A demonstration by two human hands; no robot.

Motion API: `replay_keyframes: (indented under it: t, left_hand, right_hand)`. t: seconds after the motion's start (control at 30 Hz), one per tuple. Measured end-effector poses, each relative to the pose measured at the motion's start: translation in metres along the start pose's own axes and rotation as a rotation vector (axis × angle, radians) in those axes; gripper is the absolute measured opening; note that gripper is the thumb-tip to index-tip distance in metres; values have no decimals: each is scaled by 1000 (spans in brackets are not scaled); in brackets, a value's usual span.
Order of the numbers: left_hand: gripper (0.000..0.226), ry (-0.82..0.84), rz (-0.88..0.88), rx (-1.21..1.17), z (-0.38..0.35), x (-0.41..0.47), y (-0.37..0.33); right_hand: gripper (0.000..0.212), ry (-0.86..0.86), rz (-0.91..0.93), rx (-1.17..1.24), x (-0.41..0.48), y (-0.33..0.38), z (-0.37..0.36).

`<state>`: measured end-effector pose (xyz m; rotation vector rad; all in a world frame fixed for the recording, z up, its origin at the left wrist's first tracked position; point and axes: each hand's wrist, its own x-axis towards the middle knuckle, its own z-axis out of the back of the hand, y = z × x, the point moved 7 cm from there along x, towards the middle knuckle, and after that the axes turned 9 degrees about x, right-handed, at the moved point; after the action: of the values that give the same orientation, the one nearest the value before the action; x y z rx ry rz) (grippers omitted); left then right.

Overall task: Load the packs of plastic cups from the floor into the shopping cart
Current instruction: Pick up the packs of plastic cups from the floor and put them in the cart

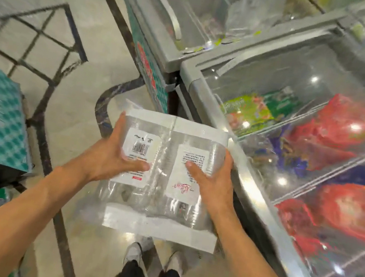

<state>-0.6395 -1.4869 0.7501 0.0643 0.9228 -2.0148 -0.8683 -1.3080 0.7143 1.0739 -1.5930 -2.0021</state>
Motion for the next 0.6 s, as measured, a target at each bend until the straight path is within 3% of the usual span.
replay_keyframes:
  t: [0.17,0.37,0.47,0.6]
  left_hand:
    - [125,46,-166,53,-11,7,-104]
    - [110,157,-452,137,-52,21,-241]
    - [117,259,-619,154,-81,11,-312]
    - [110,374,-744,165,-117,-15,-383]
  right_hand:
    - [74,-114,3,94,-23,36,88]
    - [82,-380,25,158,-80,49,204]
    - [86,-556,52,125,-123,57,256]
    - [70,-726,93,135,-182,63,307]
